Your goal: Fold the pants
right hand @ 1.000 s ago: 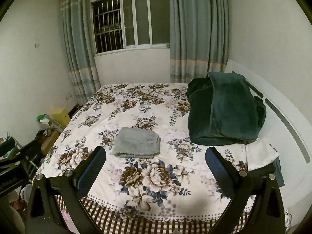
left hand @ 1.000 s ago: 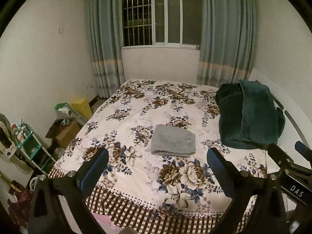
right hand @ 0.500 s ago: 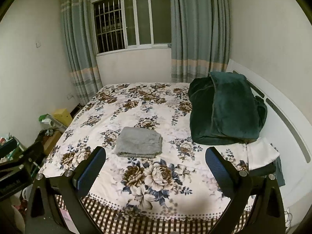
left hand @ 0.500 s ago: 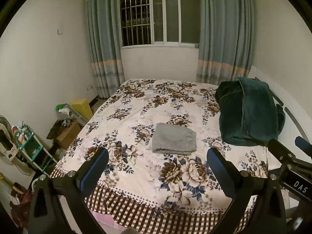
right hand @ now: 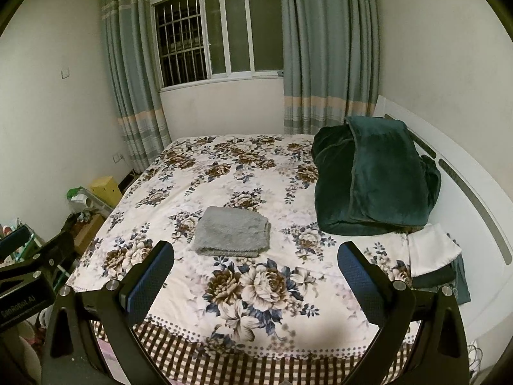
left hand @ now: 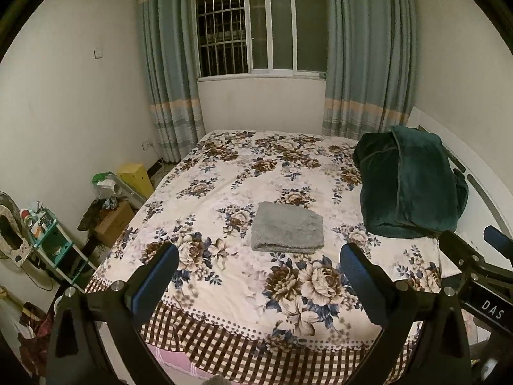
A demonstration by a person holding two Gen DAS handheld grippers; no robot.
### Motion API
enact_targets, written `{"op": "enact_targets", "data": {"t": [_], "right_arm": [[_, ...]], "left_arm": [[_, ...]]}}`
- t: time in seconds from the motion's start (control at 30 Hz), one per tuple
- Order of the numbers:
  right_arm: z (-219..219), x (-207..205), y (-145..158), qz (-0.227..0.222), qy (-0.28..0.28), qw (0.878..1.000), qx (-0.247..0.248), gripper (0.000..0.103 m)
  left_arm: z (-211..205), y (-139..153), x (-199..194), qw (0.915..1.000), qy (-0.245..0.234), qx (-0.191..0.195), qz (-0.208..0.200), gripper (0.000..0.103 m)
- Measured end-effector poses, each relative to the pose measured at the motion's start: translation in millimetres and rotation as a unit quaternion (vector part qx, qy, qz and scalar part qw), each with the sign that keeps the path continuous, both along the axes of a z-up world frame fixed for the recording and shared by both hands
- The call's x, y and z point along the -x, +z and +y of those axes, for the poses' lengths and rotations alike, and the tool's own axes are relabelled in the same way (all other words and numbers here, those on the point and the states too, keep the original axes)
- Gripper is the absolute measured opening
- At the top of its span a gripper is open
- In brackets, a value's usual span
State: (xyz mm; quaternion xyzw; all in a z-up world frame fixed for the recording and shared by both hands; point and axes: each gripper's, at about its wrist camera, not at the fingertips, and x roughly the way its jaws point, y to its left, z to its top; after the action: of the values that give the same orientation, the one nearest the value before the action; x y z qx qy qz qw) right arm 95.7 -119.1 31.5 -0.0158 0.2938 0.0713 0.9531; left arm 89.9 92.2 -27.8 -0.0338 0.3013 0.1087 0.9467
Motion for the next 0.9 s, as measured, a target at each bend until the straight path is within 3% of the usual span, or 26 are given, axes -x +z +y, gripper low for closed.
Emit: {"op": "enact_targets", "data": {"t": [0.9], "right_arm": [[6, 21, -5, 0.005, -0.010, 1.000, -0.002, 0.103]], "left_arm": [[-5, 12, 2, 0.9999, -0.015, 0.003, -0.008, 0.103]]}}
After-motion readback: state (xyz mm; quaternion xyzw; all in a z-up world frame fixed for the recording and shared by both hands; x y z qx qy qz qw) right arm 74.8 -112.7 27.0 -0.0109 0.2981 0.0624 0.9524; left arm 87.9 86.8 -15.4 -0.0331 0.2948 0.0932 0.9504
